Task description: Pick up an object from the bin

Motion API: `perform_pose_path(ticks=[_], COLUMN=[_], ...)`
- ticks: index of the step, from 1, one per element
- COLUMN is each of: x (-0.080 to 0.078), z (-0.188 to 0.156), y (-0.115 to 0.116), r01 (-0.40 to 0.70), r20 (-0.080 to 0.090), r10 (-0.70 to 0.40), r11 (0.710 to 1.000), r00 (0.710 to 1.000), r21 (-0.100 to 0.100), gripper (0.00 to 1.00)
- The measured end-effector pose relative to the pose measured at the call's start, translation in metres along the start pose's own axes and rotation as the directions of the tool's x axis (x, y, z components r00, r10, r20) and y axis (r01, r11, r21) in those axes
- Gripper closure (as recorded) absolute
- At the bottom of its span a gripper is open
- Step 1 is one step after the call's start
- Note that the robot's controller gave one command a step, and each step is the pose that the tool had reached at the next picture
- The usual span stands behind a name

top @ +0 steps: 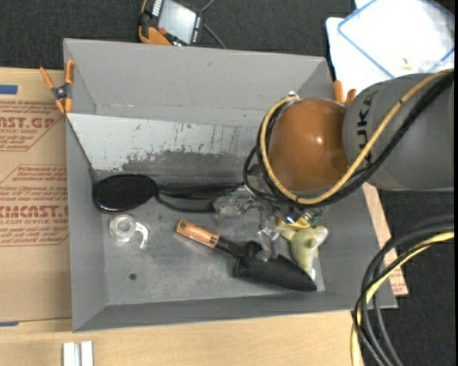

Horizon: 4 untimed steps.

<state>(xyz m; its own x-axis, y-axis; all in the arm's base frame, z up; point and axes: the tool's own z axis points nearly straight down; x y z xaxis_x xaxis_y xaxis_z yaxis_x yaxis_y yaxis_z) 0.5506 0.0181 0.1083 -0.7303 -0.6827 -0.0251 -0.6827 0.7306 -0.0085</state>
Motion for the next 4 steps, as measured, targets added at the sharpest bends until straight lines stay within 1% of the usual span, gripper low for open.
perform_pose_path(ticks=[1, 2, 3, 4], x=[-0.004, 0.003, -0.064, 0.006], z=[0.002, 0.01, 0.033, 0.037], y=[-0.005, -0.001, 0.045, -0.032], r01=[0.064, 0.253, 0.297, 0.496], r20=[0.003, 0.0, 0.007, -0.001], r10=[-0.064, -0.253, -0.297, -0.496], r11=[0.998, 0.968, 0.955, 0.868], r00=[0.998, 0.968, 0.955, 0.868], r21=[0.005, 0.001, 0.0, 0.005], gripper=[0.0, 0.0, 0.0, 1.0])
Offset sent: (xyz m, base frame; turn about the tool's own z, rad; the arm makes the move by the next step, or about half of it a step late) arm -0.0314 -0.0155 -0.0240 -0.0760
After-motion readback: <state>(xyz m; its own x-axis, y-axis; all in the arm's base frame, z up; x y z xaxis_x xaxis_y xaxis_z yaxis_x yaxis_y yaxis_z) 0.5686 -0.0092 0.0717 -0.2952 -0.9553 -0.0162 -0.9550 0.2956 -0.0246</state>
